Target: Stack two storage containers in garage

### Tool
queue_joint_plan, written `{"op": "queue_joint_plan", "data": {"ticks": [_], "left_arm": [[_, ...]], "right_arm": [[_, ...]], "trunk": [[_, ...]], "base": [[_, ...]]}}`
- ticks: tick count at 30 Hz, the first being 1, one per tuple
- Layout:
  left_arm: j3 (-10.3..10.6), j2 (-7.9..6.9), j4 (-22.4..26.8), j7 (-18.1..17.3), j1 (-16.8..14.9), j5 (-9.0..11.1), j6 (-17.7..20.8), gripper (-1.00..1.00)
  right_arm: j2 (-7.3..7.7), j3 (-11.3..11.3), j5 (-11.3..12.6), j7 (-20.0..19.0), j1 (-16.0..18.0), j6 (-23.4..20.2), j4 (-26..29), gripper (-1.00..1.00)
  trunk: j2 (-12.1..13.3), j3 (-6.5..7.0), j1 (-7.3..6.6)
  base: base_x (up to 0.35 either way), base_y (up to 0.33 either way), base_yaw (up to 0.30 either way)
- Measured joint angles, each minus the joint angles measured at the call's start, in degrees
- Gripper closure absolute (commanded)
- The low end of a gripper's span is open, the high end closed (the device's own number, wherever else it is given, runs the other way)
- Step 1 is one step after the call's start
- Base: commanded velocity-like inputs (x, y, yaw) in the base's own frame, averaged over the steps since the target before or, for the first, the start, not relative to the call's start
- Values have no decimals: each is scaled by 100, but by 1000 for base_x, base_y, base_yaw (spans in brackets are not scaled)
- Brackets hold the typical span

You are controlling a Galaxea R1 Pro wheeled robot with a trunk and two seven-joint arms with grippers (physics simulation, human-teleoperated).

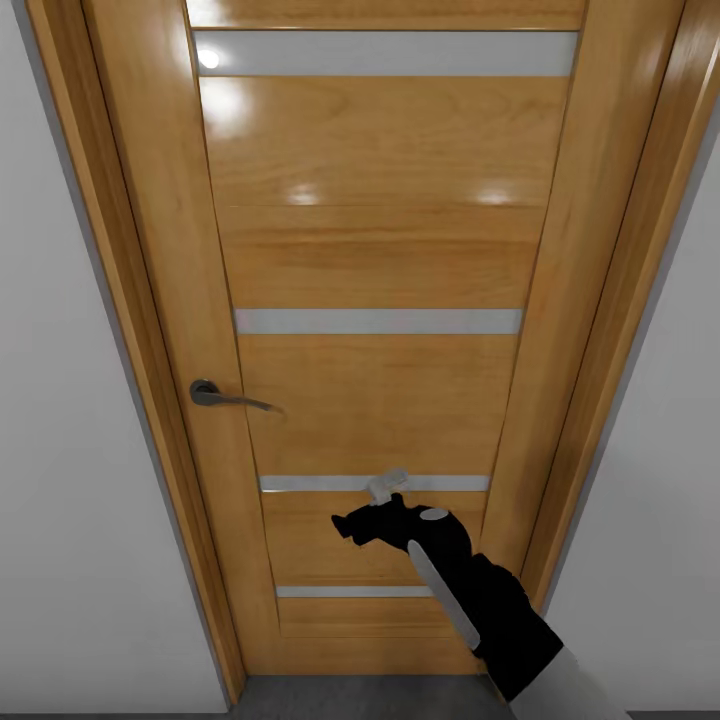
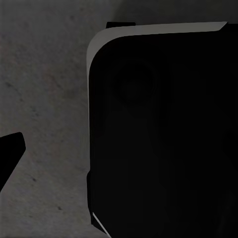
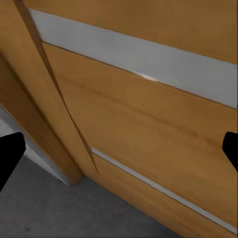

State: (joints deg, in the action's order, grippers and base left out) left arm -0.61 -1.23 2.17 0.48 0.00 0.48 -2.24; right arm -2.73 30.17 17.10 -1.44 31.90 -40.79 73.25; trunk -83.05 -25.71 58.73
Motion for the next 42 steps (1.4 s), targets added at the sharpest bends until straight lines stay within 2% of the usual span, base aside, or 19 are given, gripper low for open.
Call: {"op": "queue_joint_plan", "data": {"ticks": [2, 3, 4, 6, 7, 14, 18, 19, 25, 29, 36, 37, 42], "left_arm": [[0, 0, 0, 0, 0, 0, 0, -100], [1, 0, 0, 0, 0, 0, 0, -100], [2, 0, -1, -1, 0, 0, 0, -100], [1, 0, 0, -1, 0, 0, 0, -100], [1, 0, -1, 0, 0, 0, 0, -100], [2, 0, 0, 0, 0, 0, 0, -100], [1, 0, 0, 0, 0, 0, 0, -100], [1, 0, 0, 0, 0, 0, 0, -100], [3, 0, 0, 0, 0, 0, 0, -100], [4, 0, 0, 0, 0, 0, 0, -100], [4, 0, 0, 0, 0, 0, 0, -100], [3, 0, 0, 0, 0, 0, 0, -100], [4, 0, 0, 0, 0, 0, 0, -100]], "right_arm": [[-16, 2, 39, -114, 111, -64, 5, -100], [-24, 2, 57, -269, 258, -133, 8, -100], [-37, -4, 73, -551, 549, -362, 10, -100], [-44, -6, 85, -700, 769, -521, 6, -100], [-49, -7, 212, -850, 1021, -624, -10, -100], [-48, -7, 627, -930, 1473, -666, -174, -100], [-49, -7, 717, -936, 1588, -666, -212, -100], [-149, 0, 756, -944, 1625, -667, -223, -100], [-250, 2, 753, -944, 1651, -758, -227, -100], [-342, 2, 752, -941, 1832, -803, -373, -100], [-525, 1, 705, -841, 2118, -797, -1030, -100], [-567, 6, 669, -736, 2164, -777, -1239, -100], [-662, 9, 481, -339, 2189, -763, -1341, -100]], "trunk": [[0, 0, 0], [0, 0, 0], [0, 1, 0], [0, 0, 0], [0, 1, 0], [0, 0, 0], [0, 0, 0], [0, 0, 0], [0, 0, 0], [0, 0, 0], [0, 0, 0], [0, 0, 0], [0, 0, 0]], "base": [[0, 0, 0], [0, 0, 0], [0, 0, 0], [0, 0, 0], [0, 0, 0], [0, 0, 0], [0, 0, 0], [0, 0, 0], [0, 0, 0], [0, 0, 0], [0, 0, 0], [0, 0, 0], [0, 0, 0]]}}
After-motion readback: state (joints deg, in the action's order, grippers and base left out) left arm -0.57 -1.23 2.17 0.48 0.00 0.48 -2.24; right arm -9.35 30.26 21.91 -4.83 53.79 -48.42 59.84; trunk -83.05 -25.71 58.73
